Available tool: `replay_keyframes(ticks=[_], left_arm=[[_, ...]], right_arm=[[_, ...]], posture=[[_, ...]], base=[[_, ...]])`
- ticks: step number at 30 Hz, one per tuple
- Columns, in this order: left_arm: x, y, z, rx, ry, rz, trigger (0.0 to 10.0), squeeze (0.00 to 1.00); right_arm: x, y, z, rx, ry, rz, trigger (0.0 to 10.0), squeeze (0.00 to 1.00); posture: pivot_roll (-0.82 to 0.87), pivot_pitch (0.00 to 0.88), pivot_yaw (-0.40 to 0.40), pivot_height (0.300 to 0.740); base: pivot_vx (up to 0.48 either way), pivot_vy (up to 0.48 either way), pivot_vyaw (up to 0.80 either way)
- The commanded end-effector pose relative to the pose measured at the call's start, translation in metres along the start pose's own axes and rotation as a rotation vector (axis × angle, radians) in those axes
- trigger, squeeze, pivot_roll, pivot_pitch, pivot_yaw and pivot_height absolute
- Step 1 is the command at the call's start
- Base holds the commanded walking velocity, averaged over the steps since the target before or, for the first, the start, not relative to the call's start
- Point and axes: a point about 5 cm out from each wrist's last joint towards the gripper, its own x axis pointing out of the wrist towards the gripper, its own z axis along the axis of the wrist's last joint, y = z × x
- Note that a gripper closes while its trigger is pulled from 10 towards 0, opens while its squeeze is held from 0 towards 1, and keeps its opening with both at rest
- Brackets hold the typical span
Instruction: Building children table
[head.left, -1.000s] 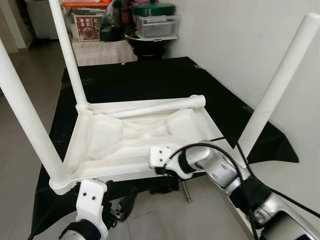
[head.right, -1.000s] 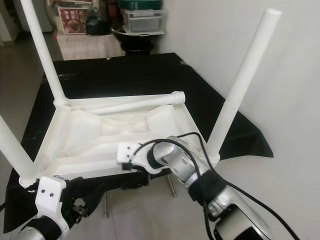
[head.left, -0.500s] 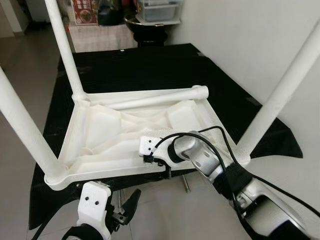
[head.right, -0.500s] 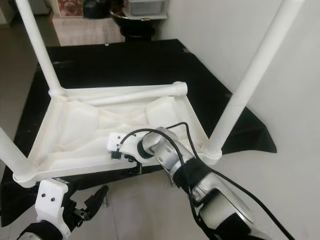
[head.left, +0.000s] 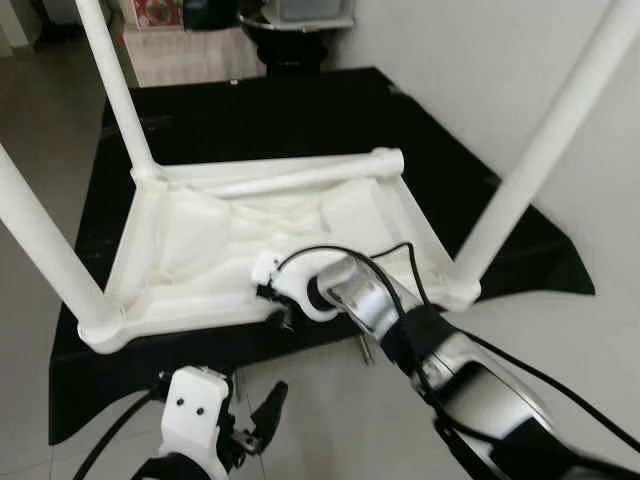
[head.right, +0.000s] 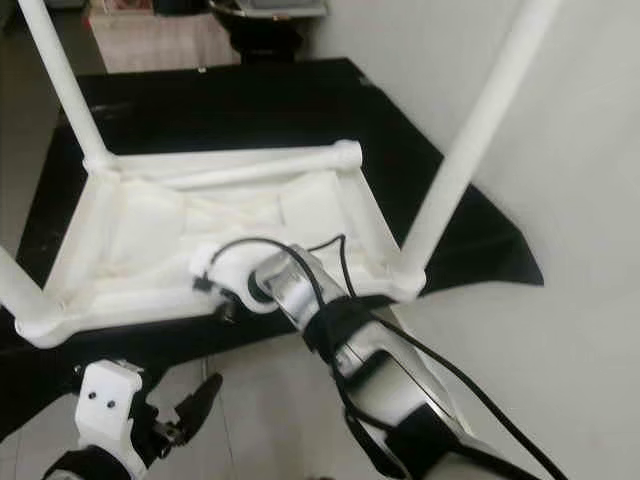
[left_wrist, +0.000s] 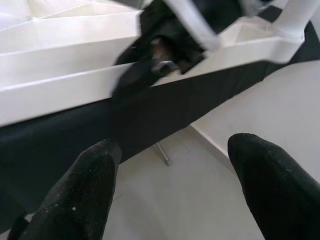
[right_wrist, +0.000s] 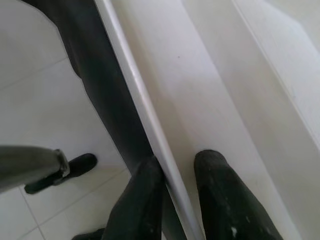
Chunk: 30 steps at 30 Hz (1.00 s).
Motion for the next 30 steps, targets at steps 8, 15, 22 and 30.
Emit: replay_keyframes(ticks=[8, 15, 22, 30], left_arm=[[-0.002, -0.003, -0.001, 0.002, 0.002, 0.007, 10.0, 0.0], [-0.003, -0.007, -0.002, 0.001, 0.005, 0.008, 10.0, 0.0], [-0.002, -0.008, -0.002, -0.001, 0.005, 0.008, 10.0, 0.0], [-0.003, -0.009, -0.001, -0.003, 0.002, 0.01, 10.0, 0.0]], right_arm=[[0.003, -0.006, 0.026, 0.096, -0.097, -0.151, 0.0, 0.0], [-0.002, -0.007, 0.087, 0.371, -0.418, -0.306, 0.0, 0.0], [-0.009, -0.01, 0.108, 0.419, -0.548, -0.406, 10.0, 0.0], [-0.022, 0.006, 0.152, 0.461, -0.817, -0.353, 10.0, 1.0]], posture=[[0.1, 0.146, -0.099, 0.74], [0.11, 0.142, -0.109, 0.74], [0.12, 0.139, -0.113, 0.74], [0.12, 0.138, -0.114, 0.74]], base=[[0.0, 0.0, 0.0], [0.0, 0.0, 0.0], [0.0, 0.0, 0.0], [0.0, 0.0, 0.0]])
